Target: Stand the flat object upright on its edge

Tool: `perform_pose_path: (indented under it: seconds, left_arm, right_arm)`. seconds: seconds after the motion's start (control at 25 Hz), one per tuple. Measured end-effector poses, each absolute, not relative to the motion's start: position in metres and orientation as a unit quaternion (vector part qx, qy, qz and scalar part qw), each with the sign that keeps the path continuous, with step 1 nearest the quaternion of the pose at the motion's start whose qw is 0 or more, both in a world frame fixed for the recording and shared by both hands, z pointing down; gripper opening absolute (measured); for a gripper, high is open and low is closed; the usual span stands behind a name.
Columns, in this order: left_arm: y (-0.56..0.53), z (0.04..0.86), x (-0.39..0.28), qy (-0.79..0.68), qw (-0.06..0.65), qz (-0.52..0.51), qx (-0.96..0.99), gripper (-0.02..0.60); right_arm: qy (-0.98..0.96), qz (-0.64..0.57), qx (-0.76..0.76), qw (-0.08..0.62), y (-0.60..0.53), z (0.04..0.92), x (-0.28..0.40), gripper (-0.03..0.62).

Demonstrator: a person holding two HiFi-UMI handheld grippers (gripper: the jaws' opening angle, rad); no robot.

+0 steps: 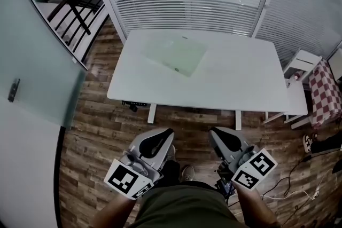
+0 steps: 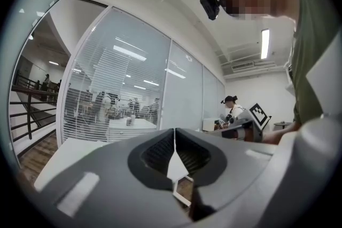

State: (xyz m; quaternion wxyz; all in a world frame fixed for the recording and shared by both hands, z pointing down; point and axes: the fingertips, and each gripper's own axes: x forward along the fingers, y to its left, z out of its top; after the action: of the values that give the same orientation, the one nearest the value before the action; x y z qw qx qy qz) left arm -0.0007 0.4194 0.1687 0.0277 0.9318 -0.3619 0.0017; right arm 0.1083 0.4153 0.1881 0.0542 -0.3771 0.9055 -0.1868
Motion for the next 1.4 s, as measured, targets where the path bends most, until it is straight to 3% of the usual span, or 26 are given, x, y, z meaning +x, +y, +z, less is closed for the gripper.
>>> perform_pose_path:
  seconds: [1.4]
  left_arm:
    - [0.196,0.214,-0.089,-0.32,0.083,0.008,0.944,0.006]
  right_arm:
    - [0.889,-0.213,-0.405,0.021,0.203,0.22,0.004,0.011]
